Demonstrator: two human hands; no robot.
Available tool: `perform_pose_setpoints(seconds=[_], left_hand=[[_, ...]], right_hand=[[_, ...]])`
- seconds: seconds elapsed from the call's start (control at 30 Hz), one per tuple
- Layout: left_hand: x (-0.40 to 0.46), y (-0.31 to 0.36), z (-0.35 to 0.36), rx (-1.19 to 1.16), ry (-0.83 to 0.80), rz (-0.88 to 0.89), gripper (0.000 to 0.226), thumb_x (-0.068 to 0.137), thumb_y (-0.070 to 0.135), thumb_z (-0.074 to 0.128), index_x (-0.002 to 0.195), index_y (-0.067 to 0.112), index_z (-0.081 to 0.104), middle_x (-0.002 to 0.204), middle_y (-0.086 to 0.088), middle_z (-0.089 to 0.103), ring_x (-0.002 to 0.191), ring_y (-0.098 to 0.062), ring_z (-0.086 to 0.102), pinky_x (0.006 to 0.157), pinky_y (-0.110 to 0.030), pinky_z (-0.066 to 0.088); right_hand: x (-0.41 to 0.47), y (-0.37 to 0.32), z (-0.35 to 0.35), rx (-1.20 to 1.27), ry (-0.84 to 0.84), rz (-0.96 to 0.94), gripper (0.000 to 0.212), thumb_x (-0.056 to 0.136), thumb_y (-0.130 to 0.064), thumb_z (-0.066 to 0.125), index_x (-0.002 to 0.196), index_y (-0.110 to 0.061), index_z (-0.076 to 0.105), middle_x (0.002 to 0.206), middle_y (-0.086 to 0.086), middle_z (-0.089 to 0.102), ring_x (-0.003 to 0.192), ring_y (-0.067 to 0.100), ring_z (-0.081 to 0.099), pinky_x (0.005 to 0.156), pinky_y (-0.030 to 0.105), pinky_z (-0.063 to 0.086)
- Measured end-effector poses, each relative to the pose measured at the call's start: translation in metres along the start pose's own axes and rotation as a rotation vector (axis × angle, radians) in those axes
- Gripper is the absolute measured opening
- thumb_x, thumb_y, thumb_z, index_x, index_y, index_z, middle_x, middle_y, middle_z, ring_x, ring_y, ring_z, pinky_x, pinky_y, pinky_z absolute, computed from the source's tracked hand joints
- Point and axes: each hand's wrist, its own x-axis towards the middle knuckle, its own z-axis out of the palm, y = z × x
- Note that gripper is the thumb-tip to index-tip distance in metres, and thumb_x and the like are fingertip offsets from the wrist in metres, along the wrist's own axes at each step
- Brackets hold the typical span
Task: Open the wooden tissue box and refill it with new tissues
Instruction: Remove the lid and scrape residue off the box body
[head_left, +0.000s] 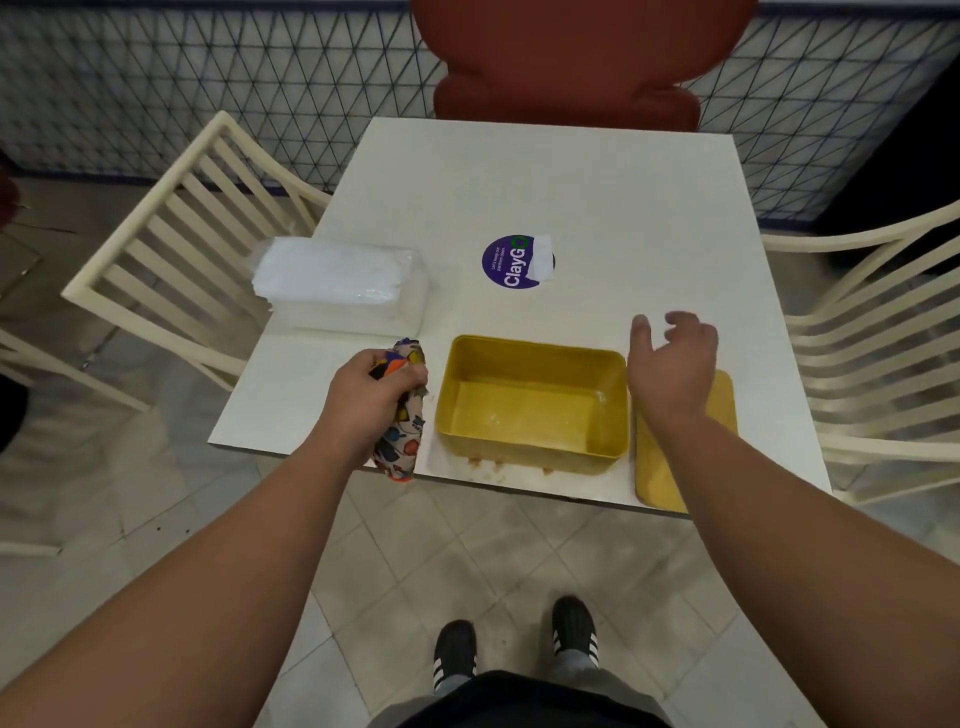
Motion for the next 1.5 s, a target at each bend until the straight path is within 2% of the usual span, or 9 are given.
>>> perform_pose_setpoints(seconds=[0.07, 0.23, 0.33, 0.5, 0.63, 0.77, 0.97, 1.27, 1.5], left_hand=[[-0.004, 0.016, 0.001, -0.168, -0.05, 0.016, 0.014, 0.08, 0.012, 0.066, 0.094, 0.009, 0.066, 0.089, -0.015, 0.071, 0.081, -0.032, 0.069, 0.074, -0.039, 0.057], [-0.015, 0.037, 0.007, -0.372, -0.244, 0.062, 0.018, 0.088, 0.002, 0.053, 0.098, 0.007, 0.067, 0.087, -0.013, 0.072, 0.078, -0.027, 0.069, 0.073, -0.036, 0.056], [-0.012, 0.022, 0.003, -0.108, -0.088, 0.177, 0.023, 0.083, 0.031, 0.067, 0.104, 0.023, 0.068, 0.1, -0.002, 0.071, 0.094, -0.02, 0.068, 0.088, -0.044, 0.054], [-0.034, -0.001, 0.003, 0.208, -0.07, 0.327, 0.033, 0.083, 0.044, 0.066, 0.115, 0.037, 0.061, 0.097, 0.024, 0.065, 0.095, 0.005, 0.06, 0.081, -0.013, 0.045], [-0.021, -0.024, -0.01, 0.275, 0.028, 0.226, 0.034, 0.087, 0.047, 0.062, 0.114, 0.027, 0.064, 0.098, 0.011, 0.068, 0.093, -0.008, 0.062, 0.078, -0.021, 0.047], [-0.016, -0.043, -0.021, 0.282, 0.074, 0.166, 0.038, 0.087, 0.047, 0.06, 0.118, 0.024, 0.062, 0.106, 0.008, 0.066, 0.098, -0.012, 0.061, 0.089, -0.033, 0.048], [-0.018, -0.049, -0.023, 0.256, 0.064, 0.154, 0.036, 0.088, 0.042, 0.061, 0.118, 0.023, 0.061, 0.106, 0.01, 0.064, 0.099, -0.011, 0.06, 0.088, -0.028, 0.046], [-0.016, -0.029, -0.018, 0.196, 0.064, 0.21, 0.037, 0.087, 0.043, 0.063, 0.119, 0.027, 0.057, 0.105, 0.01, 0.064, 0.095, -0.007, 0.061, 0.086, -0.025, 0.049], [-0.01, -0.001, 0.012, 0.418, 0.054, 0.488, 0.026, 0.089, 0.045, 0.058, 0.109, 0.029, 0.065, 0.101, 0.011, 0.065, 0.093, -0.008, 0.059, 0.08, -0.03, 0.051]], right_hand=[[-0.012, -0.052, 0.005, 0.196, -0.096, -0.084, 0.031, 0.094, -0.038, 0.055, 0.114, -0.015, 0.059, 0.106, 0.002, 0.058, 0.093, 0.014, 0.055, 0.077, 0.026, 0.042], [-0.073, -0.129, 0.023, 0.536, -0.969, 0.172, 0.02, 0.096, -0.031, 0.057, 0.099, -0.012, 0.064, 0.092, 0.007, 0.067, 0.078, 0.02, 0.063, 0.068, 0.036, 0.055], [-0.089, -0.132, 0.035, 0.586, -0.888, 0.222, 0.012, 0.093, -0.018, 0.062, 0.093, -0.006, 0.064, 0.09, 0.015, 0.07, 0.076, 0.026, 0.068, 0.06, 0.033, 0.058], [-0.098, -0.129, 0.041, 0.539, -0.894, 0.257, 0.028, 0.092, -0.029, 0.065, 0.094, -0.001, 0.066, 0.093, 0.017, 0.071, 0.079, 0.031, 0.072, 0.067, 0.041, 0.061], [-0.086, -0.098, 0.031, -0.25, -0.878, -0.389, 0.037, 0.094, -0.049, 0.051, 0.105, -0.017, 0.067, 0.098, 0.001, 0.07, 0.089, 0.019, 0.064, 0.078, 0.034, 0.053], [-0.081, -0.064, 0.027, -0.64, -1.01, -0.598, 0.028, 0.093, -0.04, 0.053, 0.113, -0.026, 0.068, 0.109, -0.005, 0.068, 0.1, 0.018, 0.059, 0.083, 0.032, 0.051], [-0.079, -0.065, 0.024, -0.651, -0.966, -0.651, 0.026, 0.097, -0.025, 0.045, 0.096, -0.019, 0.071, 0.093, 0.003, 0.068, 0.086, 0.023, 0.06, 0.07, 0.033, 0.051], [-0.033, -0.108, 0.009, -0.499, -0.979, -0.562, 0.032, 0.103, -0.029, 0.043, 0.123, -0.015, 0.064, 0.125, 0.004, 0.063, 0.111, 0.022, 0.054, 0.084, 0.026, 0.036], [-0.023, -0.095, 0.017, -0.365, -0.963, -0.481, 0.033, 0.103, -0.031, 0.043, 0.124, -0.018, 0.064, 0.128, 0.003, 0.061, 0.115, 0.022, 0.052, 0.088, 0.026, 0.035]])
